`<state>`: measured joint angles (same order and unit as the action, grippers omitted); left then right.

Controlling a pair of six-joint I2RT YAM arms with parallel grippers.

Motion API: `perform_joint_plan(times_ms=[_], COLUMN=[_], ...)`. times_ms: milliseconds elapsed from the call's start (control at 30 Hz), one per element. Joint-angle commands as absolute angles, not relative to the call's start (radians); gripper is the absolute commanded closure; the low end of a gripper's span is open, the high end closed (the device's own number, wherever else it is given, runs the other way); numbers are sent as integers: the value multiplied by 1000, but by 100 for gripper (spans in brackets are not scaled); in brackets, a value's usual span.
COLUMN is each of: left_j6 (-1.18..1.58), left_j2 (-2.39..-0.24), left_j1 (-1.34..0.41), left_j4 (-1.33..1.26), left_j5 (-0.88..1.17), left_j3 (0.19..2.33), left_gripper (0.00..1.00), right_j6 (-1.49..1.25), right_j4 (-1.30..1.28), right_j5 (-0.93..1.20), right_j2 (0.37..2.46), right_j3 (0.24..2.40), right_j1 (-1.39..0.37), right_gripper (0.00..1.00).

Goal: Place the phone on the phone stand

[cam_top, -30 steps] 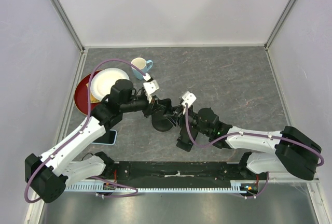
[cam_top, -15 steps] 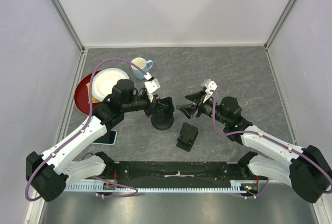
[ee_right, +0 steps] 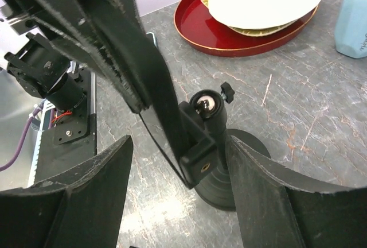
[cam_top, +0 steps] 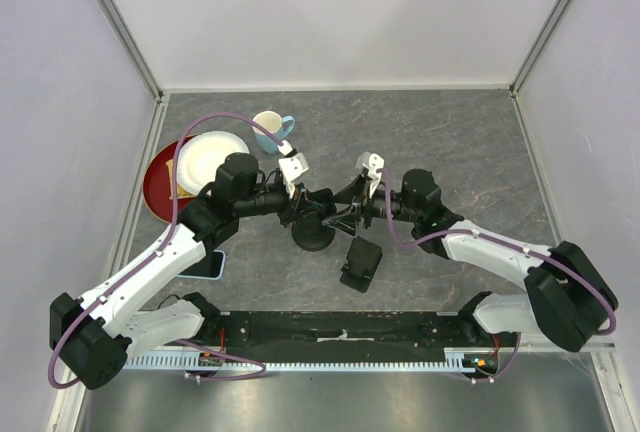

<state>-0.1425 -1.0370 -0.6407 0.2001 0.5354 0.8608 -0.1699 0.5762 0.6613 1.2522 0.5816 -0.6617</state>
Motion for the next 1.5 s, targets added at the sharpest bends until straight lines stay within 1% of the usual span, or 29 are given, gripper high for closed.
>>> perform_joint_plan(times_ms=[0, 133, 200, 233, 267, 367, 433, 467, 500, 533, 567, 600, 633, 667, 700, 733, 767, 833, 933, 1033, 1067, 1133, 1167, 1267, 1367, 1467], left_j6=[-143, -147, -147, -146, -147, -143, -131, -123, -114, -103, -101, -101, -100, -98, -95, -95, -95, -94, -91, -89, -89, -83, -81, -98, -100, -95], left_j2=[-1000, -1006, -1009, -1011, -1009, -1008, -1008, -1006, -1005, -1002, -996, -991, -989, -985, -979, -974, -966, -940, -876, -792, -767, -735, -710, -675, -646, -632], left_j1=[-643, -643, -643, -643, -643, -643, -643, -643, -643, -643, -643, -641, -643, -643, -643, -643, -643, -643, -643, -643, -643, -643, -643, -643, -643, -643], left_j4=[106, 112, 118, 118, 117, 117, 117, 117, 123, 123, 121, 120, 121, 120, 120, 123, 121, 118, 100, 49, 26, 12, 9, 3, -31, -40], left_j5=[606, 617, 620, 618, 620, 612, 583, 525, 496, 473, 450, 448, 448, 445, 445, 443, 433, 413, 332, 132, 4, -162, -308, -448, -439, -422], left_j3=[879, 884, 887, 887, 888, 888, 890, 894, 896, 896, 893, 893, 893, 894, 894, 896, 897, 896, 882, 841, 819, 802, 792, 781, 761, 758], left_gripper=[98, 98, 98, 98, 98, 98, 96, 91, 82, 64, 57, 52, 43, 40, 36, 32, 30, 27, 24, 24, 24, 25, 25, 27, 29, 29], right_j6=[-156, -184, -183, -180, -176, -170, -172, -173, -179, -181, -186, -189, -195, -198, -202, -207, -215, -218, -216, -219, -212, -212, -216, -245, -265, -265], right_j4=[669, 748, 758, 752, 750, 749, 756, 756, 759, 759, 762, 761, 762, 762, 761, 762, 761, 747, 720, 690, 672, 647, 646, 641, 632, 604], right_j5=[759, 807, 815, 816, 816, 802, 790, 782, 775, 770, 770, 772, 772, 769, 769, 765, 753, 736, 683, 602, 568, 483, 468, 440, 431, 378], right_j2=[1331, 1382, 1387, 1393, 1396, 1394, 1381, 1378, 1374, 1368, 1367, 1367, 1367, 1368, 1370, 1367, 1364, 1353, 1330, 1299, 1289, 1252, 1241, 1200, 1172, 1146], right_j3=[664, 670, 670, 672, 673, 669, 660, 657, 652, 650, 647, 646, 644, 644, 641, 638, 637, 627, 612, 600, 597, 577, 569, 542, 523, 522], right_j1=[-664, -676, -695, -701, -707, -729, -739, -741, -745, -747, -749, -752, -753, -755, -758, -759, -761, -770, -804, -860, -880, -923, -928, -940, -957, -994], right_gripper=[28, 33, 37, 39, 45, 56, 62, 68, 72, 75, 82, 85, 87, 92, 93, 97, 99, 100, 100, 100, 100, 100, 100, 100, 100, 100])
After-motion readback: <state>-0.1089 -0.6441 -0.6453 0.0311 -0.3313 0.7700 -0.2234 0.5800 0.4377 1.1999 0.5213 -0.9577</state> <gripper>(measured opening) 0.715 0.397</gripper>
